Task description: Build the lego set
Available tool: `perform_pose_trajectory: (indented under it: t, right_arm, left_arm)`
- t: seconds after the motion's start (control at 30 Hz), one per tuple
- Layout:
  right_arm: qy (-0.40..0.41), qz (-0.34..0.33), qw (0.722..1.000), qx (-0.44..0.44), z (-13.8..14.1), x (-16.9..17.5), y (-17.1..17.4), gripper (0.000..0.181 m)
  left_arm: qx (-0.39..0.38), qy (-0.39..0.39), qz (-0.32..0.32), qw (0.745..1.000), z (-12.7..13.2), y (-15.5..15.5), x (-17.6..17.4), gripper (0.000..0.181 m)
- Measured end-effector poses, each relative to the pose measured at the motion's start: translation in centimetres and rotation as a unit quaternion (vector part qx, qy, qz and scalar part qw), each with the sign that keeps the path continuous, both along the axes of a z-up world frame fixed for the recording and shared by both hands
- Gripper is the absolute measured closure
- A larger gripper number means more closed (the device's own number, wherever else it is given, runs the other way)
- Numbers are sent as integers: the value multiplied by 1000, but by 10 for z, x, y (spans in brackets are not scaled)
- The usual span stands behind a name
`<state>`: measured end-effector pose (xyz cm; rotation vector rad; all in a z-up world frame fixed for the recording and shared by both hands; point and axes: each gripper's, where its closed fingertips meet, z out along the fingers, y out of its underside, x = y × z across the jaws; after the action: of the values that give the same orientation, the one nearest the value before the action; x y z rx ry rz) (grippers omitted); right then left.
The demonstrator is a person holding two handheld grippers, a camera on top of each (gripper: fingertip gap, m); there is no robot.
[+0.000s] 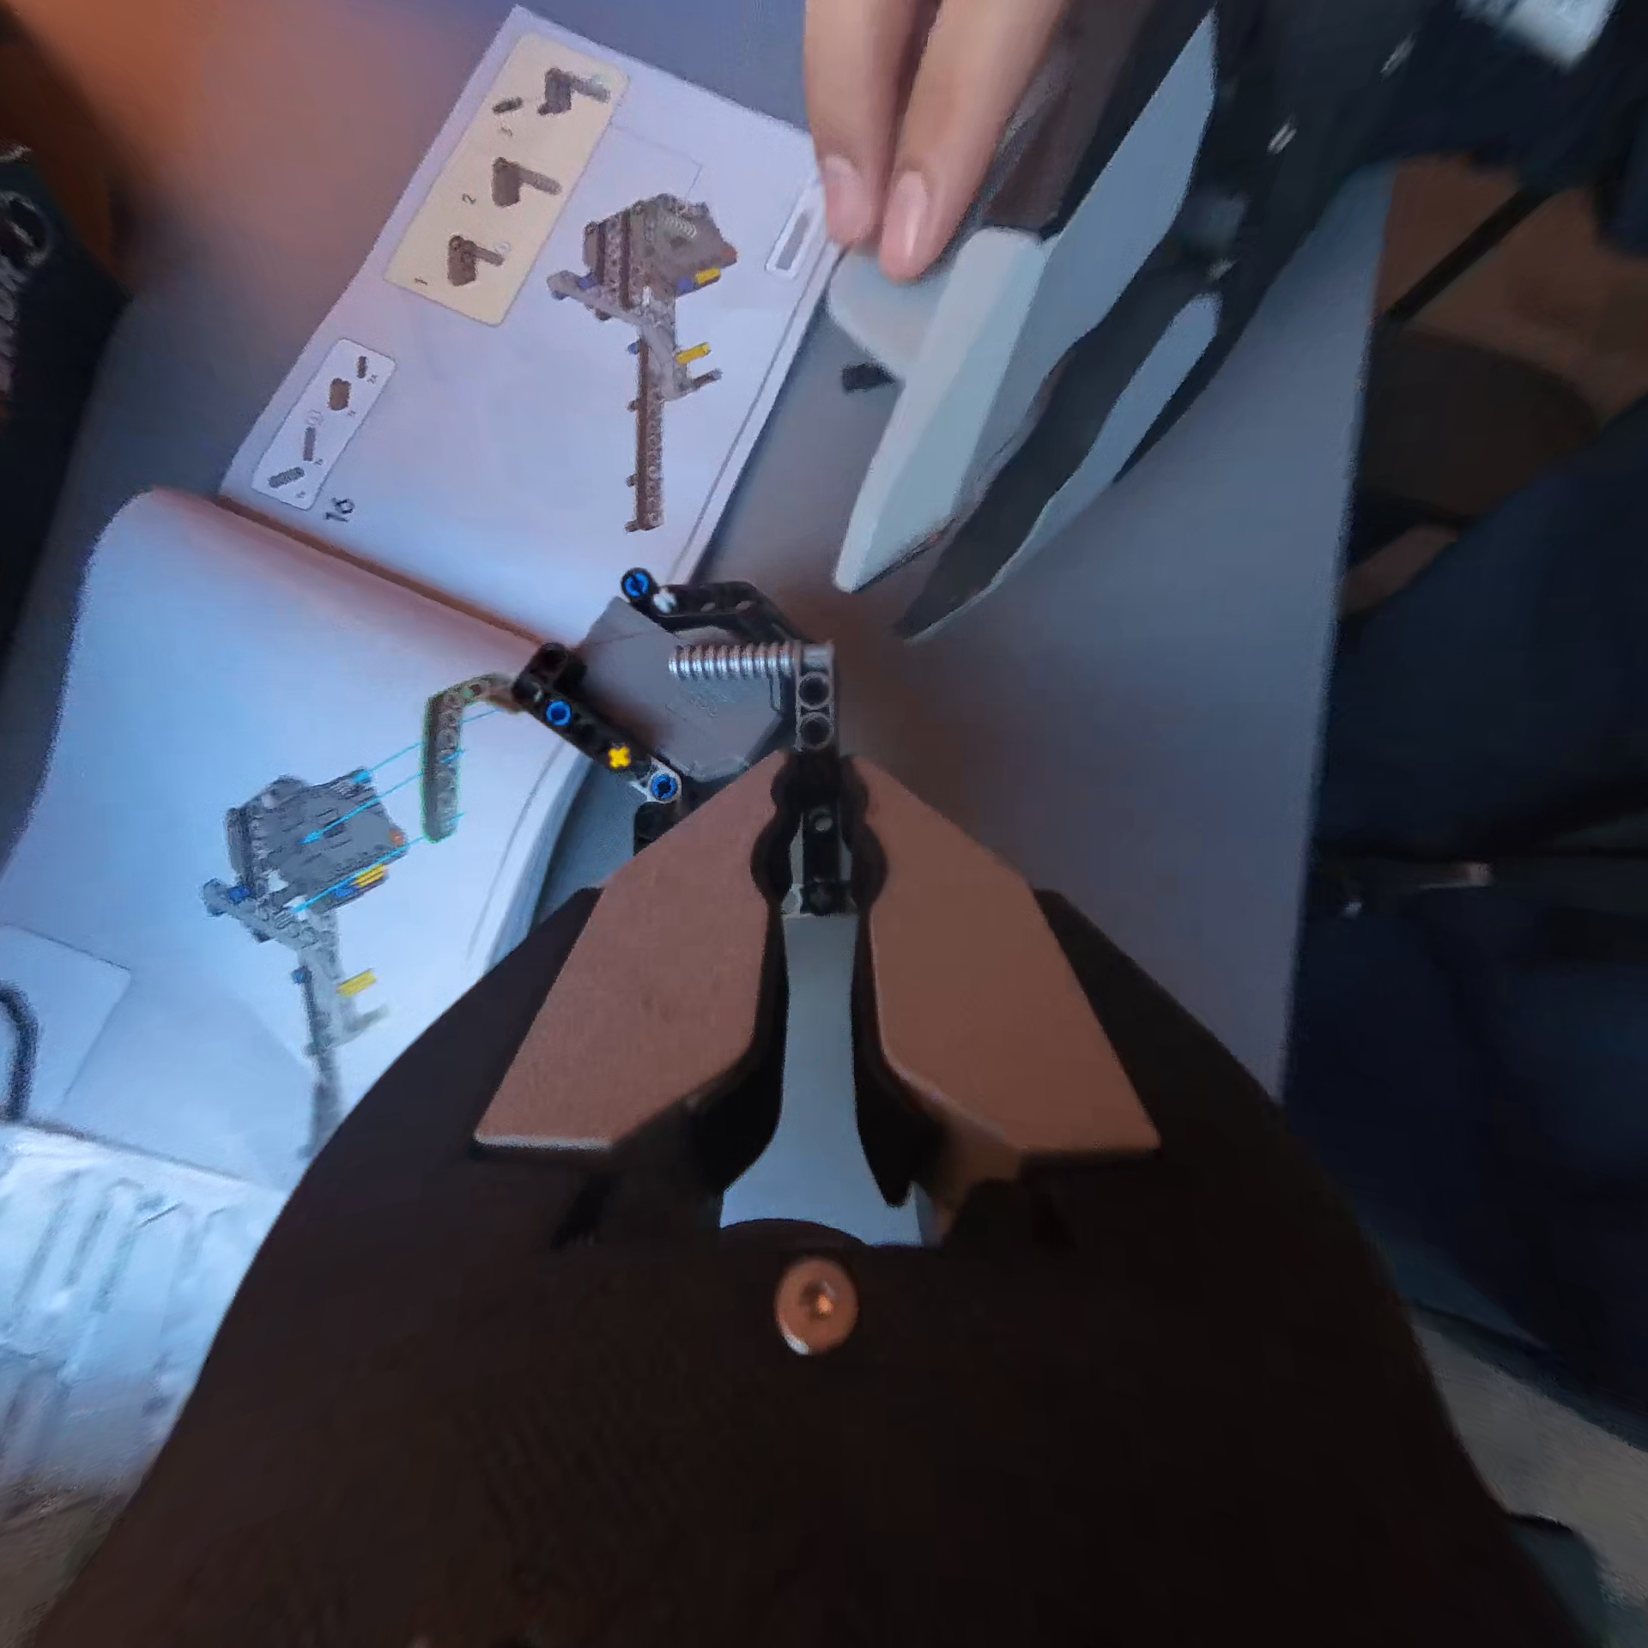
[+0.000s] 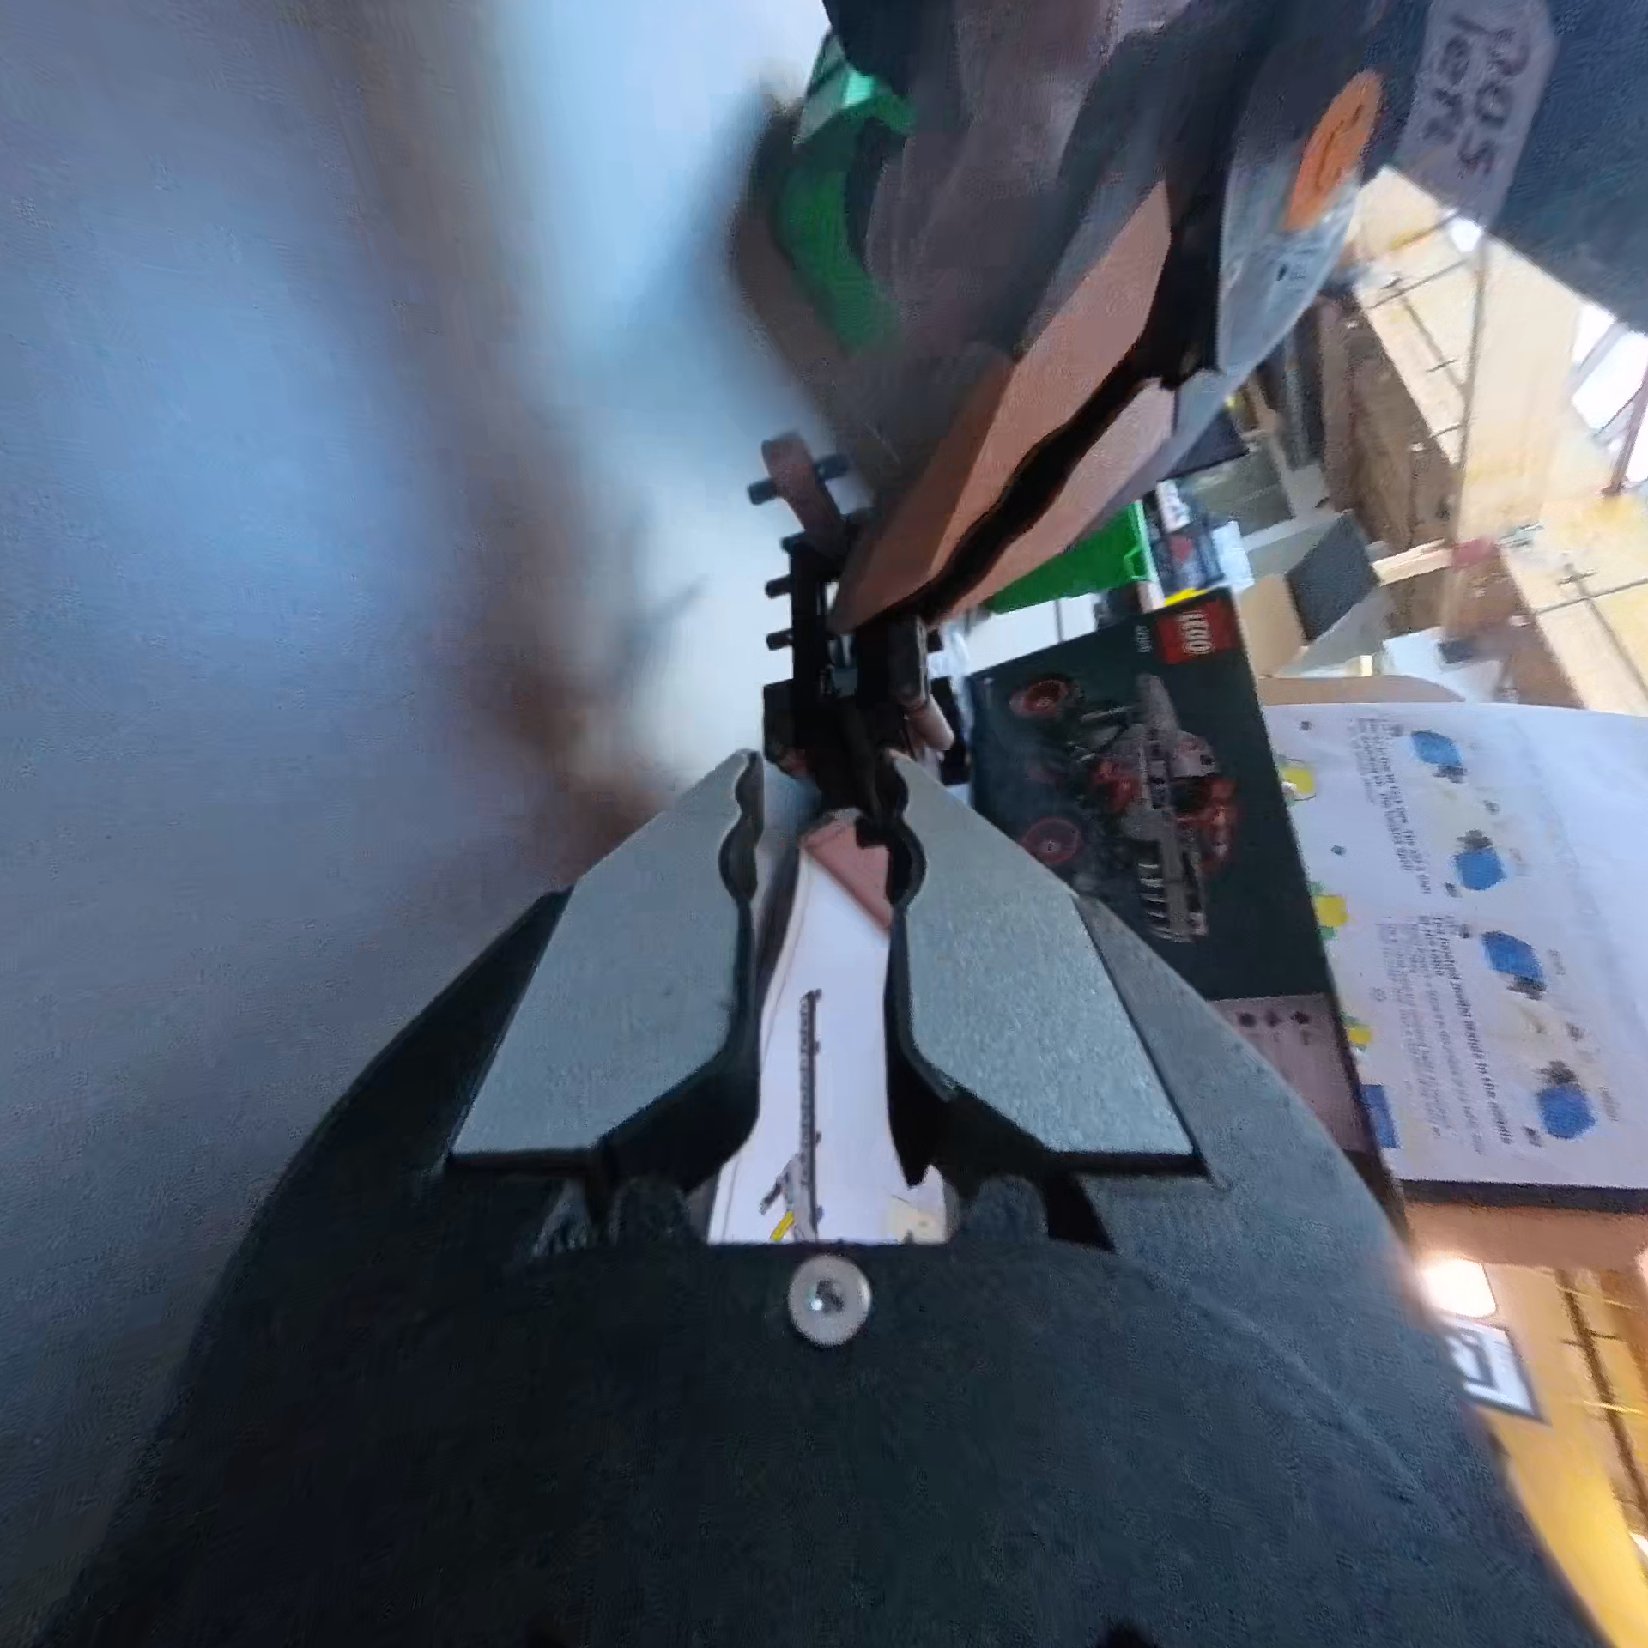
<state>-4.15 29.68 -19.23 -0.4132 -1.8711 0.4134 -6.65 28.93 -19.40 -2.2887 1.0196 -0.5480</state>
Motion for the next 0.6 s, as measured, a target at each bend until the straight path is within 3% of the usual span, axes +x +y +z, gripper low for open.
perform_pose_trajectory:
  t: [0.03, 0.2, 0.4, 0.6]
  right_arm:
    - [16, -10, 1000, 17, 4, -2, 1, 157]
    - [81, -13, 990, 118, 15, -2, -9, 154]
    - [148, -50, 978, 140, 36, -1, -10, 162]
    - [146, -41, 980, 129, 34, 2, -11, 172]
  left_arm:
    - [-10, -33, -3, 999, 6, -4, 6, 175]
    - [-66, -182, 26, 981, 29, -8, 11, 176]
    - [-120, -308, 54, 942, 36, -9, 13, 176]
    - [-130, -363, 73, 920, 37, -5, 16, 176]
